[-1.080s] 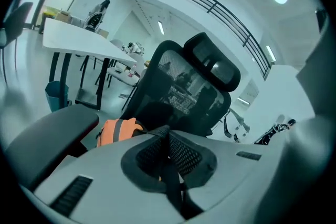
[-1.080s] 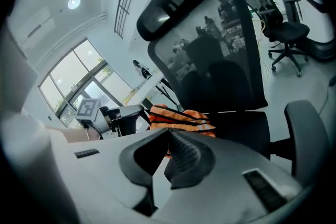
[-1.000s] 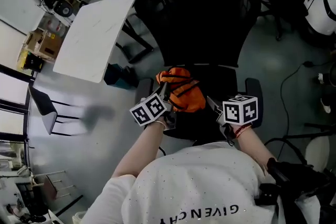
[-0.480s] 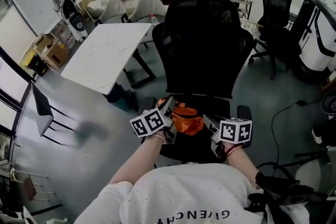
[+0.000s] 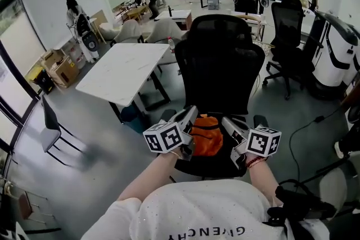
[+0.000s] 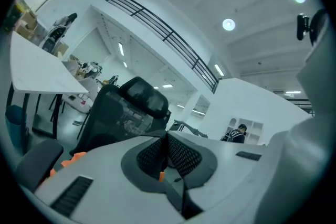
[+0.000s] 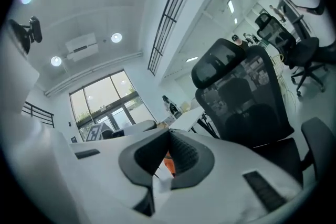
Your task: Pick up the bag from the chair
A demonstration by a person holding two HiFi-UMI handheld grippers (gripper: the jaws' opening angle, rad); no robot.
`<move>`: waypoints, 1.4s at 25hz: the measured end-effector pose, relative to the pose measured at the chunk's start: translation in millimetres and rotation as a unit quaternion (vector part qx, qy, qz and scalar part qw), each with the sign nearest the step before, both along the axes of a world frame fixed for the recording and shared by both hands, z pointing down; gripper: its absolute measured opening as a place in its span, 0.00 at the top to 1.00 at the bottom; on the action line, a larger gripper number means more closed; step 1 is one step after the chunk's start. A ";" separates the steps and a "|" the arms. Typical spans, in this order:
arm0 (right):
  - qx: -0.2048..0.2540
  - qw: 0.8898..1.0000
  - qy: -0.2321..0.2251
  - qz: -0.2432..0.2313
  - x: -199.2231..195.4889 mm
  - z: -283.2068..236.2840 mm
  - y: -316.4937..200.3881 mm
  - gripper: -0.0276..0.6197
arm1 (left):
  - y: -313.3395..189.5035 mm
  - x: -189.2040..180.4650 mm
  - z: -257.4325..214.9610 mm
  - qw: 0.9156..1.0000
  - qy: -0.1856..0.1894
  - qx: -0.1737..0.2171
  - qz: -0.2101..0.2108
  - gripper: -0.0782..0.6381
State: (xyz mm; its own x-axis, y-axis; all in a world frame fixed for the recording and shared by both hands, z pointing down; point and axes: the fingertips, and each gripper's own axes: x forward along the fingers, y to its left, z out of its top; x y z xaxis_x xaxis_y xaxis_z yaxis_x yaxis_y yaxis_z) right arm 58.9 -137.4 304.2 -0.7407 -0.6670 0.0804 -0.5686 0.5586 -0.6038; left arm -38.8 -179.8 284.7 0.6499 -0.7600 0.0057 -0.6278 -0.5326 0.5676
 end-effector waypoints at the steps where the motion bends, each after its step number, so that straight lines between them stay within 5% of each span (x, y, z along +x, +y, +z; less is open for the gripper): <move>1: 0.005 1.000 0.000 0.002 -4.9 -0.7 12.7 0.95 | 17.0 -1.7 -5.8 1.000 0.002 0.009 0.006 0.88; 10: 0.036 0.998 -0.010 0.048 -24.3 -17.7 132.7 0.95 | 160.2 -36.1 -49.8 0.994 0.005 0.095 0.049 0.88; 16: 0.019 0.998 -0.038 0.048 -35.7 -24.2 197.1 0.95 | 220.7 -45.8 -52.6 0.993 0.018 0.101 0.064 0.88; 21: 0.028 0.998 0.022 0.055 -39.6 -31.9 227.5 0.95 | 248.6 -56.9 -56.7 0.992 0.032 0.098 0.068 0.88; 28: 0.044 0.997 0.054 0.044 -51.1 -40.1 230.6 0.95 | 266.5 -65.1 -85.1 0.987 0.037 0.141 0.075 0.88; 35: 0.044 0.994 0.084 0.044 -45.3 -36.9 227.4 0.95 | 256.1 -66.6 -92.5 0.988 0.040 0.137 0.058 0.88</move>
State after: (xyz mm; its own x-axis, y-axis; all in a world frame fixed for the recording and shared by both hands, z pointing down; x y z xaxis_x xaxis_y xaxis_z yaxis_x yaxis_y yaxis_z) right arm 13.7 90.0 267.4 -0.6594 -0.7391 0.1374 -0.7072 0.5480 -0.4467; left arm -105.4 76.2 192.2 0.7233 -0.6455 -0.2451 -0.5122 -0.7396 0.4366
